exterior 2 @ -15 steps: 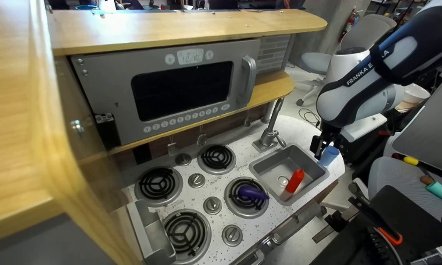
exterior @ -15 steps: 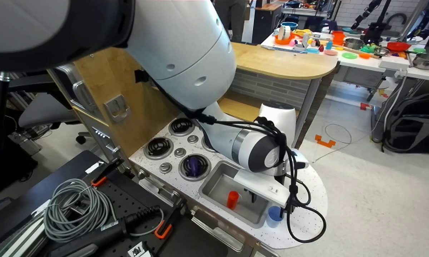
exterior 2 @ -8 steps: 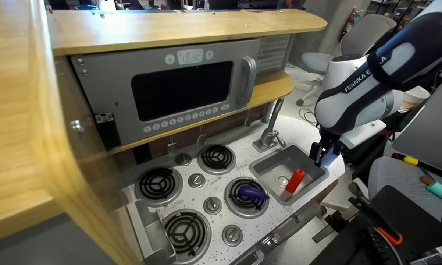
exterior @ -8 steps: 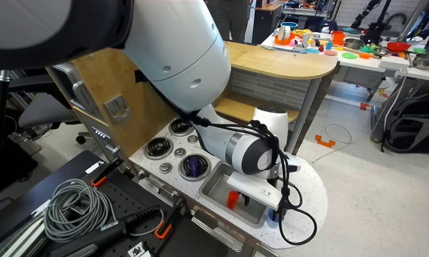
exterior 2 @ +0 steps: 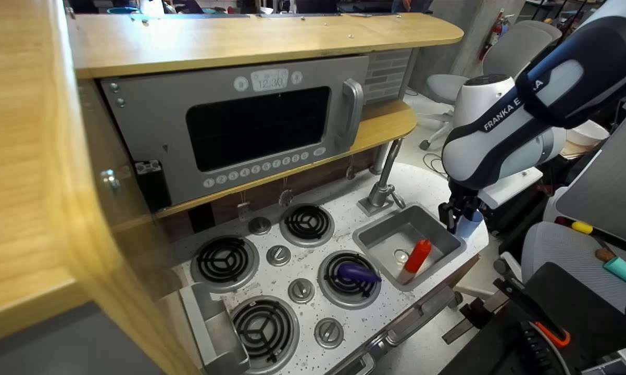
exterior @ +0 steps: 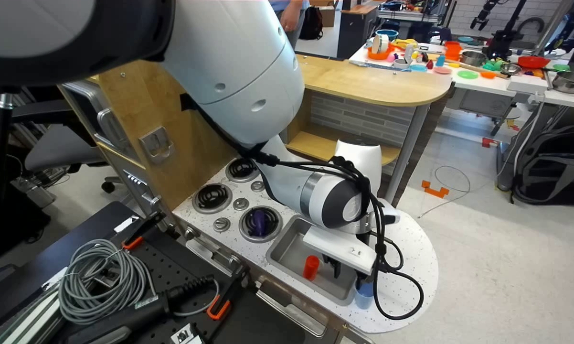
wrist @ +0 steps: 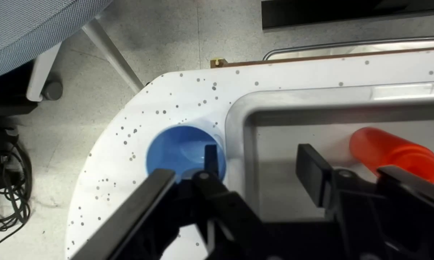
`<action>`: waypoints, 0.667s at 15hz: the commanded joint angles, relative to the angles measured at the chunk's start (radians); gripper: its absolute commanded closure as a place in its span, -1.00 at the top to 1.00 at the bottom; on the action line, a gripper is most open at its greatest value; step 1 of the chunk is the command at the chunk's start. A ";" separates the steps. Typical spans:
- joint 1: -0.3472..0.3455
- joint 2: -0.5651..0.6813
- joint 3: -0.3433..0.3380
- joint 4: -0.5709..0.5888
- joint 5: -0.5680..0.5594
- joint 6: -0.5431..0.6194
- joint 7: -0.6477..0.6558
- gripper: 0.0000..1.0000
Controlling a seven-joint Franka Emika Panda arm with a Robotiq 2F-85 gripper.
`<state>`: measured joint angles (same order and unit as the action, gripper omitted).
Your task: Put the blue cup in the sink
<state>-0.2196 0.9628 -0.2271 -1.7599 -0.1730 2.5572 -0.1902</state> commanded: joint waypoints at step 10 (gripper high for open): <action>-0.012 -0.101 0.041 -0.048 -0.003 -0.016 -0.032 -0.99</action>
<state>-0.2171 0.9411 -0.2249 -1.7371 -0.1730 2.5555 -0.1917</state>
